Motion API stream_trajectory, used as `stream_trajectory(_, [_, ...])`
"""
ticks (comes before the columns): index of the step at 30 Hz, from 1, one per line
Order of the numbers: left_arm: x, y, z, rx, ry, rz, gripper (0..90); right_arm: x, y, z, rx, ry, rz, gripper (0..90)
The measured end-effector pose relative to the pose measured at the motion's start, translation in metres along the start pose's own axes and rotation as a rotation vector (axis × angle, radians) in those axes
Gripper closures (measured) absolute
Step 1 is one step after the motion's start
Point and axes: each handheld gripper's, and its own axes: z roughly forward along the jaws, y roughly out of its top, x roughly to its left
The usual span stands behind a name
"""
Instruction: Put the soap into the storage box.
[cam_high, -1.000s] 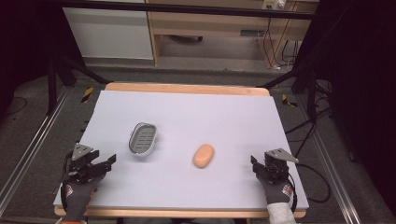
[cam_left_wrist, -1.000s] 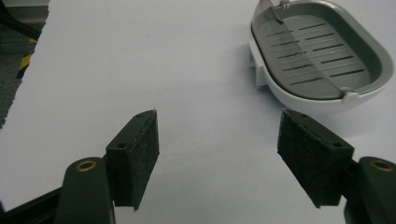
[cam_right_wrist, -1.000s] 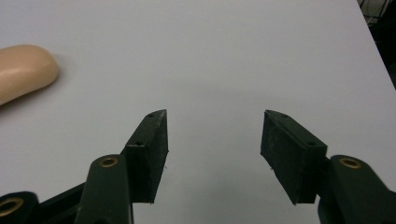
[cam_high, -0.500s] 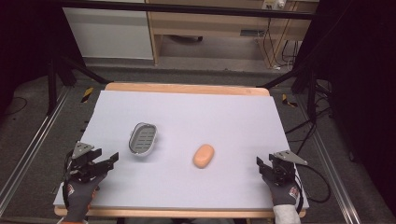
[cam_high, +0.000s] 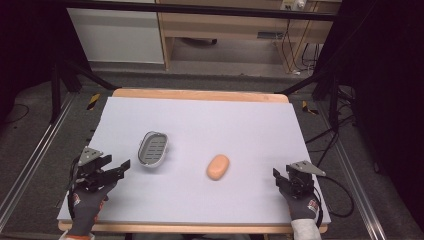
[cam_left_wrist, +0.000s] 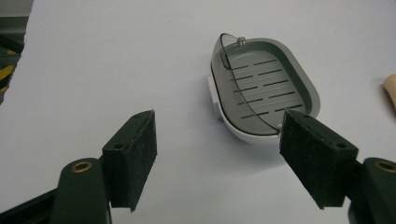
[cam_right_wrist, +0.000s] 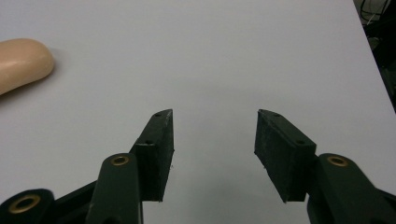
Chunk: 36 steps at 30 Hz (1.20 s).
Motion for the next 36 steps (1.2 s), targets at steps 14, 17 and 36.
stream_trajectory(14, [-0.012,0.021,-0.001,-0.020,-0.022,0.031,25.7,0.003,0.003,-0.001,-0.007,0.011,-0.008,46.6])
stream_trajectory(17, [-0.018,0.025,0.001,-0.018,-0.033,0.041,25.5,0.004,0.004,-0.002,-0.011,0.014,-0.013,46.6])
stream_trajectory(36, [-0.067,0.048,0.023,0.000,-0.103,0.135,25.4,0.007,0.007,0.000,0.003,0.025,-0.033,46.1])
